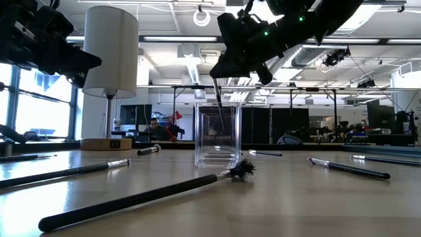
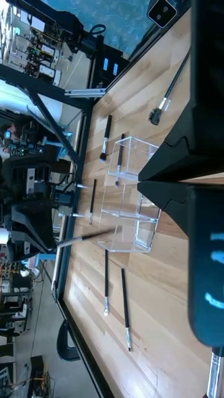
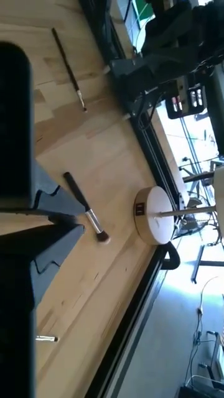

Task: Pick & Place Makeup Brushes
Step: Put the eyeshadow brush into the transparent organizer

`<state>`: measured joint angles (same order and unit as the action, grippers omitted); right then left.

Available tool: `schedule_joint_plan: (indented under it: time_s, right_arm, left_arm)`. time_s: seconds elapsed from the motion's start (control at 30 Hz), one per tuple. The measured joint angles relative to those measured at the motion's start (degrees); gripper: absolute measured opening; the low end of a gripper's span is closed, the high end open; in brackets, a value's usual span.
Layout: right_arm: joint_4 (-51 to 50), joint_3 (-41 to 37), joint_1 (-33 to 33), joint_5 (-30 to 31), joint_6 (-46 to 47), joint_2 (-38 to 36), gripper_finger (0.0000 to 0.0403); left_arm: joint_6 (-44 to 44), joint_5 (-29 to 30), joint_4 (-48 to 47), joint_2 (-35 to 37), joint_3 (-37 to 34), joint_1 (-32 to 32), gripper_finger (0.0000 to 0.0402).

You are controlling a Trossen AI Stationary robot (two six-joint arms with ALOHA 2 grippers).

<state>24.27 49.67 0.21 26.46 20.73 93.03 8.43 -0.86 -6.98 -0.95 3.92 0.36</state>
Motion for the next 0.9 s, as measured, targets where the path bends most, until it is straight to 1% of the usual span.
schedule_joint_plan:
  time_s: [0.13,0.23,0.27,0.37,0.57,0.7,0.77,0.9]
  right_arm:
    - [0.07,0.00,0.08,-0.59,0.33,-0.12,0.0065]
    - [0.08,0.00,0.38,-1.97,0.02,-0.14,0.0090]
    - [0.04,0.00,0.49,-2.73,0.00,-0.39,0.0097]
    - [-0.07,0.00,0.81,-3.28,0.13,-1.55,0.0111]
    - [-0.05,0.07,0.98,-3.16,0.02,-4.26,0.0107]
    - [-0.89,0.07,0.96,-4.79,0.37,-4.43,0.0096]
    - [-2.86,0.09,0.98,-5.93,1.79,-4.43,0.0091]
    - [-8.69,0.09,0.98,-6.17,5.97,-4.43,0.0088]
  left_arm:
    - [-0.12,0.02,0.00,0.02,0.00,0.00,0.0001]
    - [-4.94,2.72,0.07,0.00,-0.02,0.00,0.0001]
    - [-5.35,3.51,0.16,0.01,-0.01,0.00,0.0001]
    - [-4.22,4.15,0.20,0.00,-0.02,0.02,0.0001]
    - [-3.67,4.22,0.36,0.00,-0.02,0.00,0.0001]
    - [-3.67,4.24,0.44,0.00,-0.02,0.02,0.0001]
    - [-3.67,4.26,0.46,0.00,-0.02,0.02,0.0001]
    - [-3.65,4.30,0.50,0.01,-0.02,0.01,0.0001]
